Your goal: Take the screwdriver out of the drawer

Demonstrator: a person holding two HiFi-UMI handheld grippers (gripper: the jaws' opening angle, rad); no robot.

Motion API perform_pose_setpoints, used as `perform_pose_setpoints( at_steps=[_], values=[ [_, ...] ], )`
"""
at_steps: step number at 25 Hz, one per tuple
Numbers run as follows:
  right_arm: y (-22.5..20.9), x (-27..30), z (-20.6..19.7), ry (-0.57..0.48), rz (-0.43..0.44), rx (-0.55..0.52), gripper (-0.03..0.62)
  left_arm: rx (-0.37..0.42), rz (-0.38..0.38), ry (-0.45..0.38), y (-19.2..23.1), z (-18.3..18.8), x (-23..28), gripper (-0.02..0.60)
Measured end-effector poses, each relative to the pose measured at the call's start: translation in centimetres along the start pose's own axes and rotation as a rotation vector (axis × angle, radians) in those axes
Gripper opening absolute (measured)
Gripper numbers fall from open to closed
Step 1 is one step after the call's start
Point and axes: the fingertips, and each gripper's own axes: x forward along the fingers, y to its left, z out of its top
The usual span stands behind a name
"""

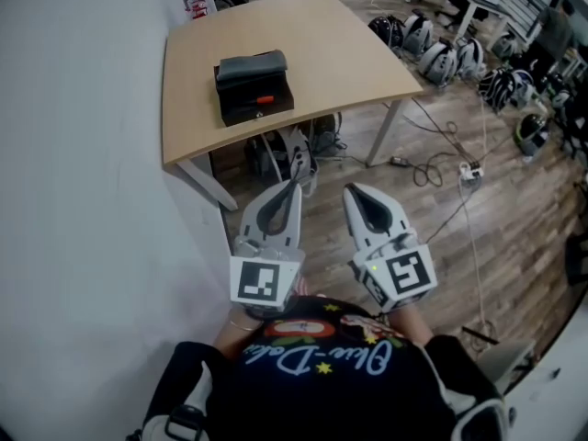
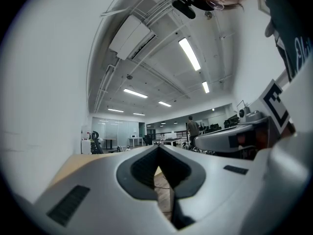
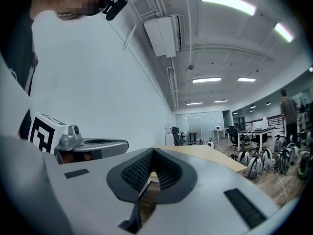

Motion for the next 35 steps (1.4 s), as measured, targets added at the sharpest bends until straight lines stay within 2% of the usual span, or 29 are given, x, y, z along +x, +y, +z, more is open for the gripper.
perform_pose_setpoints(
  at_steps=[16, 26, 35],
  values=[
    [-0.8, 9.3, -0.9, 0.044, 0.068, -0.003, 0.000, -0.042, 0.018, 0.029, 7.5, -2.6, 5.3, 0.000],
    [0.0, 17.4, -0.9, 0.090, 0.143, -0.025, 0.000, -0.048, 0.068, 0.045, 14.5, -4.0, 8.2, 0.000],
    [1.2, 23.9, -1.6, 0.144, 0.177, -0.054, 0.000, -0.057, 0.103, 0.054, 21.2, -5.3, 9.6, 0.000]
  ],
)
